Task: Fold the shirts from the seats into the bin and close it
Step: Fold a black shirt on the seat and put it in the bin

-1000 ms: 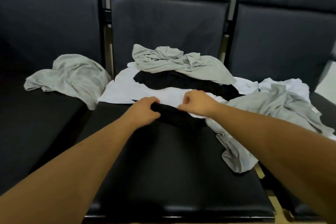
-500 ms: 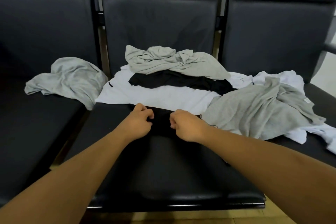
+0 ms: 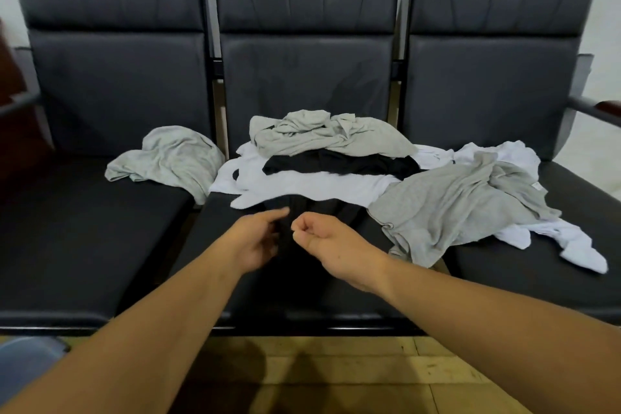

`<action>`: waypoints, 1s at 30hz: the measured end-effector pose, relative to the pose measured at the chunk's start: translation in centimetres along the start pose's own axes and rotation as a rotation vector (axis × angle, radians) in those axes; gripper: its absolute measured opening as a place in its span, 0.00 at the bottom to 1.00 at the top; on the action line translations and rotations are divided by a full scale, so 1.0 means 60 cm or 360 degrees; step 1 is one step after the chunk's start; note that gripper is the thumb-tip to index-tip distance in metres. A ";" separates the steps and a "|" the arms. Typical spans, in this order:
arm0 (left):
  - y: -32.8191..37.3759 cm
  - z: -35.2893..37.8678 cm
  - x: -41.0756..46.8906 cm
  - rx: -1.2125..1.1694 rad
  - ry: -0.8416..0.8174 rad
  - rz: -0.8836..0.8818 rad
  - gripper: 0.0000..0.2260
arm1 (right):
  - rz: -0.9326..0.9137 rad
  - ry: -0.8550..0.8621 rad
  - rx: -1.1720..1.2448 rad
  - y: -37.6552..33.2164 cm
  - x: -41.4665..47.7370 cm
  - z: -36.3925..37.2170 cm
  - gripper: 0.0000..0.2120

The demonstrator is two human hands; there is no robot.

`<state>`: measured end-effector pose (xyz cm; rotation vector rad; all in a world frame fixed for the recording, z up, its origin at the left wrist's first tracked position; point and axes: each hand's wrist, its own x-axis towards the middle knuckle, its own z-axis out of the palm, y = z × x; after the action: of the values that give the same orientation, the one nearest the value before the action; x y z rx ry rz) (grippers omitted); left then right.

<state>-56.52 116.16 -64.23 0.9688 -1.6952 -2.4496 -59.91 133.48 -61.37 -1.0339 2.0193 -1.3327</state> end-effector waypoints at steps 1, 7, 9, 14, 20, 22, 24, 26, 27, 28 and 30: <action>0.001 0.009 -0.009 0.0052 0.0064 0.0050 0.02 | 0.0020 -0.0045 0.0017 -0.002 -0.010 0.007 0.11; 0.026 0.008 -0.057 0.0084 0.0135 0.0155 0.18 | 0.0563 0.0365 0.0456 0.024 0.003 -0.010 0.11; 0.027 -0.003 -0.074 0.0219 0.0221 0.0161 0.14 | 0.0662 0.0525 0.0327 0.050 0.029 -0.020 0.14; 0.002 -0.034 -0.096 0.0404 0.0083 -0.0040 0.11 | 0.0134 0.0465 -0.0482 0.087 0.101 -0.020 0.31; 0.011 -0.077 -0.070 0.0149 0.0400 0.0234 0.09 | 0.0225 0.0122 -0.1209 0.118 0.159 -0.019 0.21; 0.017 -0.078 -0.067 0.0129 0.0558 0.0312 0.12 | 0.0198 0.0260 -0.1229 0.114 0.175 -0.032 0.08; 0.024 -0.085 -0.062 0.0080 0.0681 0.0364 0.11 | 0.0299 0.0293 -0.1178 0.101 0.190 -0.046 0.05; 0.033 -0.106 -0.058 0.0095 0.0802 0.0388 0.04 | 0.0445 0.0266 -0.0818 0.085 0.204 -0.057 0.07; 0.037 -0.117 -0.060 0.0177 0.0853 0.0403 0.02 | 0.0509 0.0320 -0.0599 0.076 0.211 -0.064 0.08; 0.038 -0.132 -0.061 0.0387 0.0881 0.0443 0.08 | 0.0567 0.0424 -0.0343 0.064 0.218 -0.071 0.10; 0.032 -0.159 -0.070 0.1171 0.0804 0.0505 0.21 | 0.0677 0.0675 0.0179 0.053 0.231 -0.087 0.14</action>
<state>-49.07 108.72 -62.69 1.1066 -2.3178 -1.2335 -72.93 125.77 -62.28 -0.2528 2.2623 -1.4883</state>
